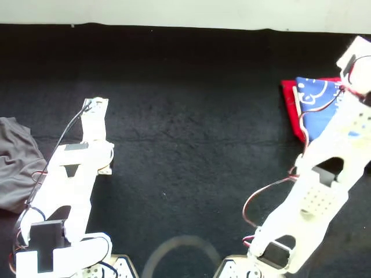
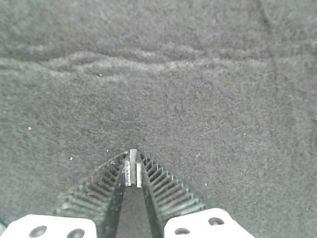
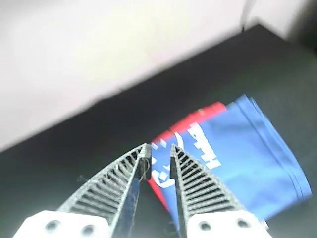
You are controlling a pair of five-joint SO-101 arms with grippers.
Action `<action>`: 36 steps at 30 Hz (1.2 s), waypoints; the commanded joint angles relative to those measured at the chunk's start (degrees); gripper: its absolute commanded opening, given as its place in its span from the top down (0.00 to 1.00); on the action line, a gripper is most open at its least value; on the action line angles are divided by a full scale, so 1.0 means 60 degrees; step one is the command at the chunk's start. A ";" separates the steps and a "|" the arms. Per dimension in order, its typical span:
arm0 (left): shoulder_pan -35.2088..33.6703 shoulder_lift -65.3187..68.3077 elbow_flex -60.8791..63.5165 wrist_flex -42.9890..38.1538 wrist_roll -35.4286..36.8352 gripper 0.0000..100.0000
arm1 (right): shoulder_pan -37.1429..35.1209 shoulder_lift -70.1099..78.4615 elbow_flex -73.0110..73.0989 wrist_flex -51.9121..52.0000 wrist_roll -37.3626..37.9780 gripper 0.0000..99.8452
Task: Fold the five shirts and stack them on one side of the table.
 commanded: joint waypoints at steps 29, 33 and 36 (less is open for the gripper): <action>-0.0066 -0.0095 -0.0007 -0.0220 -0.0059 0.99 | -0.3304 -0.9795 0.8857 0.0037 0.0059 0.92; -0.0066 -0.0095 -0.0007 -0.0220 -0.0059 0.99 | -0.3729 -1.0938 1.2462 -0.0901 0.0103 0.92; -0.0066 -0.0095 -0.0007 -0.0220 -0.0059 0.99 | -0.4037 -1.1963 1.5421 -0.2410 0.0044 0.92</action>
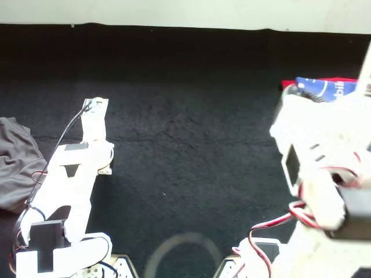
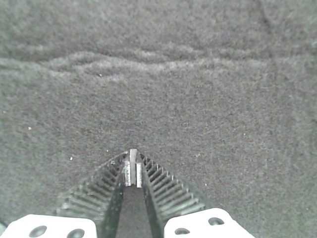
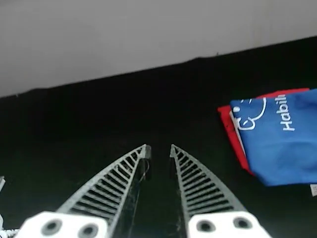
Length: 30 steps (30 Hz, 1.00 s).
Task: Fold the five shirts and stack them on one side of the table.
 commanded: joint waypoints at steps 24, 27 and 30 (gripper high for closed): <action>-0.0066 -0.0095 -0.0007 -0.0220 -0.0059 0.99 | -0.0535 -0.5853 1.7165 -1.0000 0.1480 0.92; -0.0066 -0.0110 -0.0066 -0.0147 -0.0088 0.99 | -0.0535 -0.5853 1.7238 -1.0000 0.1480 0.92; -0.0344 -0.0212 -0.0139 0.0103 -0.0117 0.99 | -0.0505 -0.5853 1.7619 -1.0000 0.1480 0.92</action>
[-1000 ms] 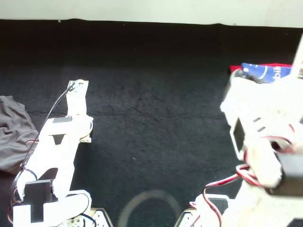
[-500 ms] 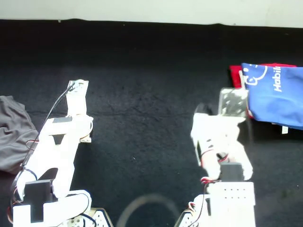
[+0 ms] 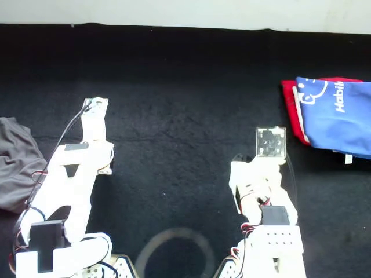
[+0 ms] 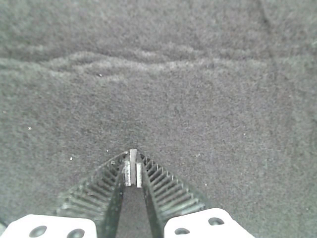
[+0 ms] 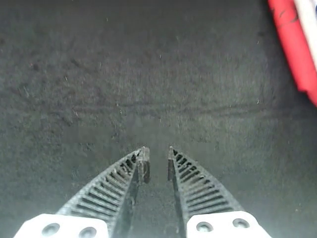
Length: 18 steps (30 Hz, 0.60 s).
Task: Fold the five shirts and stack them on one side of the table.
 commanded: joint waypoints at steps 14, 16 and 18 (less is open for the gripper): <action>-0.6513 -0.0022 -0.6337 0.7048 -0.2168 0.74 | 0.0051 -0.0154 0.1341 -0.1355 0.0147 0.92; -0.6703 -0.0022 -0.6015 0.7004 -0.2725 0.74 | 0.0051 -0.0154 0.1311 -0.1355 0.0147 0.92; -0.6747 0.0081 -0.5443 0.6916 -0.3150 0.74 | 0.0051 -0.0154 0.1311 -0.1355 0.0147 0.92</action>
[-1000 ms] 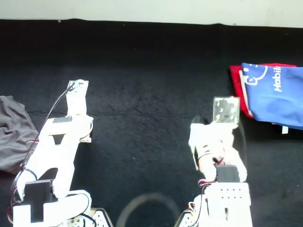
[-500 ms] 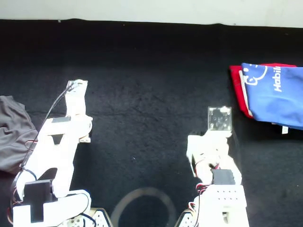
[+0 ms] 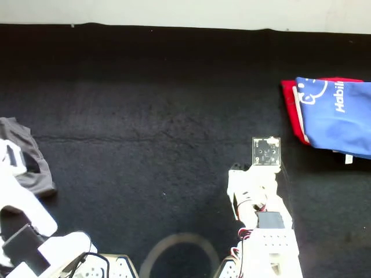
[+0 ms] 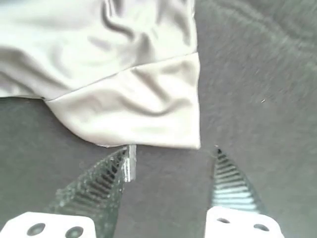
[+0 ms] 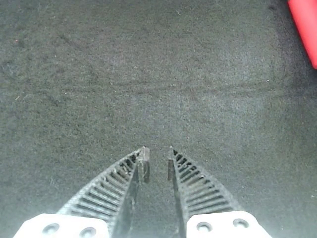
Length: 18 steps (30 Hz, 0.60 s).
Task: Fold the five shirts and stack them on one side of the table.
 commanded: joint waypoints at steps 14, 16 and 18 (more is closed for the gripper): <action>-0.0095 0.3729 0.0168 -0.2271 -0.0747 0.76 | 0.0051 -0.0125 0.0051 -0.0139 0.0117 0.92; -0.0095 0.4007 -0.0125 -0.2271 -0.0747 0.83 | 0.0051 -0.0125 0.0066 -0.0139 0.0117 0.92; -0.0095 0.4154 -0.0403 -0.2271 -0.0733 0.96 | 0.0051 -0.0125 0.0066 -0.0139 0.0117 0.92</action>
